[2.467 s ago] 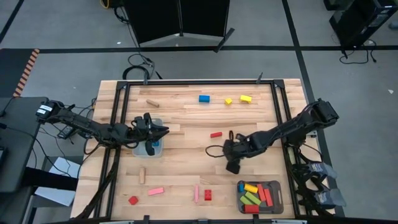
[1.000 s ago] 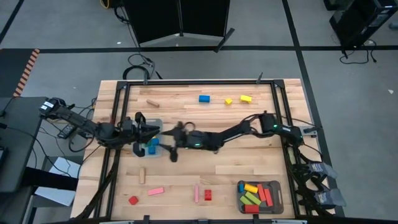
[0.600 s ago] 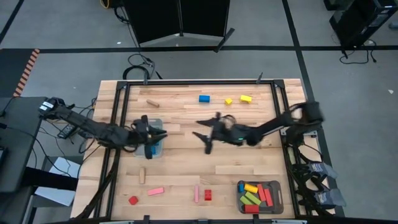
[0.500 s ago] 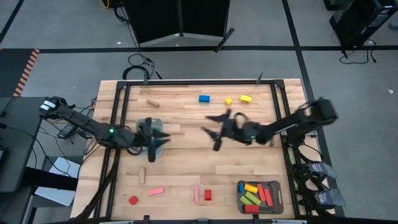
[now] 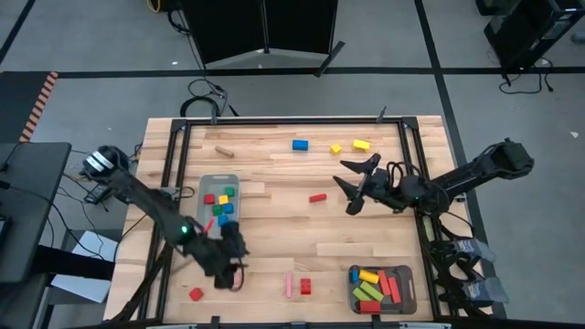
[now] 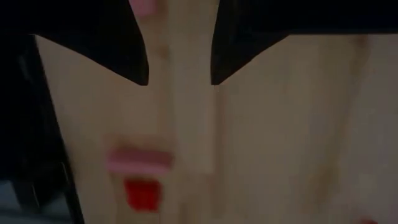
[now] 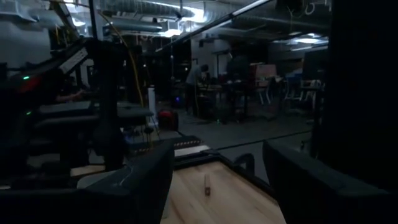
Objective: Sort blocks by size
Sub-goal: Put the left pink block into the black bin
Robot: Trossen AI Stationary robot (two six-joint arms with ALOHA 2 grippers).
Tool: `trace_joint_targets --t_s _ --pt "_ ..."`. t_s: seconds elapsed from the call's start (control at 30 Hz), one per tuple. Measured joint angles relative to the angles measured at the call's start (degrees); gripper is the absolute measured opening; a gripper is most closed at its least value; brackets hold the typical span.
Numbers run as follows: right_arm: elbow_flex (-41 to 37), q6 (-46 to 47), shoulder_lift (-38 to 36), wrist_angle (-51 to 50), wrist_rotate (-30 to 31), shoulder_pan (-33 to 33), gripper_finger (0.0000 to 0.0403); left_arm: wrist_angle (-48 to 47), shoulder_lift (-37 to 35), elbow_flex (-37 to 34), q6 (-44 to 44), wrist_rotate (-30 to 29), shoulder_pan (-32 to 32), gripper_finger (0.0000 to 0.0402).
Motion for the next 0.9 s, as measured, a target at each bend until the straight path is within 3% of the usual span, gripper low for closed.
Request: trace_joint_targets --t_s 0.23,0.5,0.9 --pt "0.0 -0.83 -0.25 -0.06 0.0 0.25 0.0256 -8.8 11.32 6.69 -10.53 5.01 -6.61 0.0183" --pt "0.0 -0.77 0.03 -0.1 -0.01 0.25 0.0256 -11.44 16.61 7.73 -22.02 4.28 -12.28 0.0183" --pt "0.0 -0.7 0.05 0.28 -0.04 0.25 0.0256 -11.43 23.34 8.04 -23.63 3.95 -12.8 0.0179"
